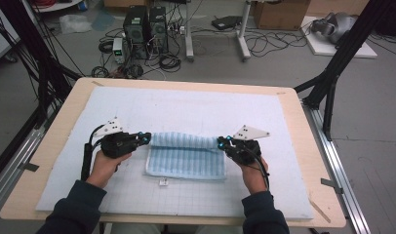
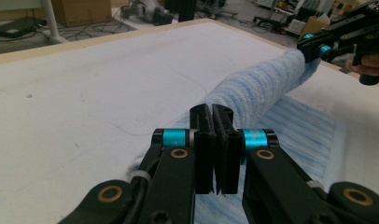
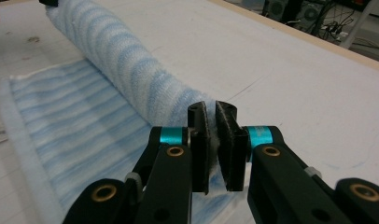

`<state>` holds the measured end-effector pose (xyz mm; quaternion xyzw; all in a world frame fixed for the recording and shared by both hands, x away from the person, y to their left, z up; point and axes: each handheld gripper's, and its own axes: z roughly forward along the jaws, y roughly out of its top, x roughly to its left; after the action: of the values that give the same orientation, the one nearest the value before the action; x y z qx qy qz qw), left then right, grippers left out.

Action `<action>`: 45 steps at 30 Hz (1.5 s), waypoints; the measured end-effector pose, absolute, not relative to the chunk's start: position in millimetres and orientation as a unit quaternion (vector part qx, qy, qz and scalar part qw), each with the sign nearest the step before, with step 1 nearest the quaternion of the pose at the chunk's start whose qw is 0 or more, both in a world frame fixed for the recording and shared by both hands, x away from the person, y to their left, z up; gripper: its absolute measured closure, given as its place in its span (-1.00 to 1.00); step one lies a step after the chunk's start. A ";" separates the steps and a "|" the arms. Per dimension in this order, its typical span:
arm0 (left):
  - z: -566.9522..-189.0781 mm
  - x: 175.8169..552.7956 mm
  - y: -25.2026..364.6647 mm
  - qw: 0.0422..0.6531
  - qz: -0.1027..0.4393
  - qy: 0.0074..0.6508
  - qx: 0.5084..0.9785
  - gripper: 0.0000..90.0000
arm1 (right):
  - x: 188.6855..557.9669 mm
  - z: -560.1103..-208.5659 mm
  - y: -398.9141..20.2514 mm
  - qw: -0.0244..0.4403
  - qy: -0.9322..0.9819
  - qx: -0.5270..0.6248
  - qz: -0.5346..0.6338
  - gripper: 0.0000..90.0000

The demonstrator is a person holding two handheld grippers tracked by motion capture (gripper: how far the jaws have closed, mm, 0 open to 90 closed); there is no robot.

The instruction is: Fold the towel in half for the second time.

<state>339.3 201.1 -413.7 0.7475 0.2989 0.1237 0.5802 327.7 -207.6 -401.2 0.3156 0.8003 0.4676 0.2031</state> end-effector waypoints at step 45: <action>-449.6 307.0 178.8 0.463 0.080 0.333 0.818 0.61 | 282.6 -441.8 -194.8 0.155 0.843 0.346 0.380 0.54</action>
<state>307.0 178.8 -449.6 0.8175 0.3327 0.0797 0.4633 282.6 -194.8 -441.8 0.3463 0.8434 0.3804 0.1549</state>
